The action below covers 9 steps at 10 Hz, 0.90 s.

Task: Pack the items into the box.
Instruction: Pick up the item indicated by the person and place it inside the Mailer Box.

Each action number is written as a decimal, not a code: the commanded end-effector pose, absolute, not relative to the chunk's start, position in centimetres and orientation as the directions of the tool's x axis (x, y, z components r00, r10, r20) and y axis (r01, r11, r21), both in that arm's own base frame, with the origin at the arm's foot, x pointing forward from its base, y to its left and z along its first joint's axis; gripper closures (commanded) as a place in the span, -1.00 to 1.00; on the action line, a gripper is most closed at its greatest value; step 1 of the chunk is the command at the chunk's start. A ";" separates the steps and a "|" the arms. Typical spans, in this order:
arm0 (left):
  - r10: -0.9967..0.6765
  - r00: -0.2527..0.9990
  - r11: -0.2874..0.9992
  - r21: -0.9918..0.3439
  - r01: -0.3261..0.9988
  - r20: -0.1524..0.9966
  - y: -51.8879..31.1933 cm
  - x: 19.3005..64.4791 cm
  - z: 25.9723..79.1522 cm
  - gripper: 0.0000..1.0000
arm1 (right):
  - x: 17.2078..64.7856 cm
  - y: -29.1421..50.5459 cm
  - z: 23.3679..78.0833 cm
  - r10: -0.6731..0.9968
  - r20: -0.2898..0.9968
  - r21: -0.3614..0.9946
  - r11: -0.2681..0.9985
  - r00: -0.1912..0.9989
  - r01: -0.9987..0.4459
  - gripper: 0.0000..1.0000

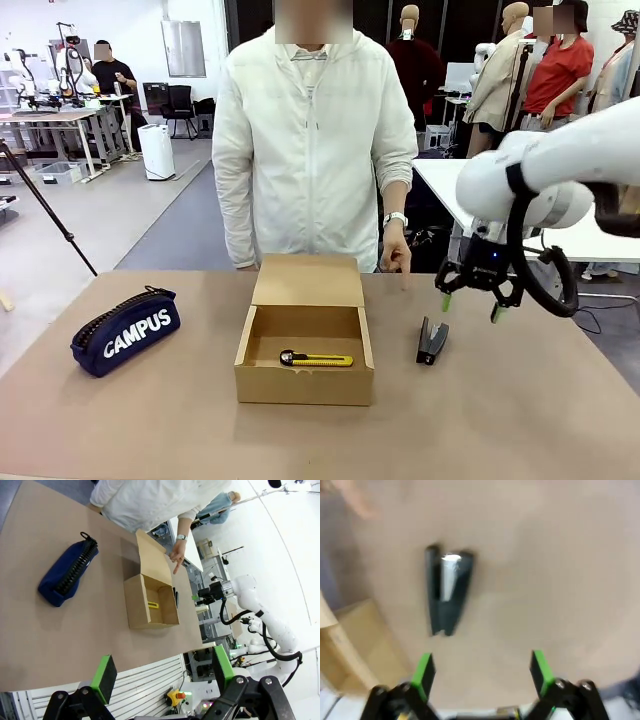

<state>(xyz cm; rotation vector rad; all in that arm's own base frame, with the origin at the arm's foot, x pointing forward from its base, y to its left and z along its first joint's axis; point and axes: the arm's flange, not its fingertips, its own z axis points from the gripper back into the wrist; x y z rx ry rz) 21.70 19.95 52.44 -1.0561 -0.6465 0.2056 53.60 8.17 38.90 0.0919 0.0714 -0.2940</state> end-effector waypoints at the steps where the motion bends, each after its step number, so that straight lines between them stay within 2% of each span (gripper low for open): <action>1: 0.452 0.791 0.486 -0.857 0.169 0.412 20.0 21.7 52.5 -1.00 | 53.7 7.5 39.8 -0.266 -0.109 0.235 0.929 0.958 0.285 -1.00; 4: 0.452 0.791 0.486 -0.857 0.169 0.412 20.0 21.7 52.5 -1.00 | 53.7 7.5 39.8 -0.266 -0.109 0.235 0.929 0.958 0.285 -1.00; 5: 0.452 0.791 0.486 -0.857 0.169 0.412 20.0 21.7 52.5 -1.00 | 53.6 8.0 39.4 -0.289 -0.105 0.164 0.939 0.952 0.303 -1.00; 6: 0.452 0.791 0.486 -0.857 0.169 0.412 20.0 21.7 52.5 -1.00 | 55.4 9.7 38.0 -0.121 -0.119 0.166 0.976 0.985 0.140 -1.00; 7: 0.452 0.791 0.486 -0.857 0.169 0.412 20.0 21.7 52.5 -1.00 | 56.5 11.0 36.9 -0.170 -0.079 0.091 0.980 0.982 0.177 -1.00; 8: 0.452 0.791 0.486 -0.857 0.169 0.412 20.0 21.7 52.5 -1.00 | 57.1 11.8 36.4 -0.233 -0.054 0.076 0.969 0.971 0.237 -1.00; 9: 0.452 0.791 0.486 -0.857 0.169 0.412 20.0 21.7 52.5 -1.00 | 57.5 12.8 35.8 -0.277 -0.010 -0.011 0.961 0.961 0.277 -1.00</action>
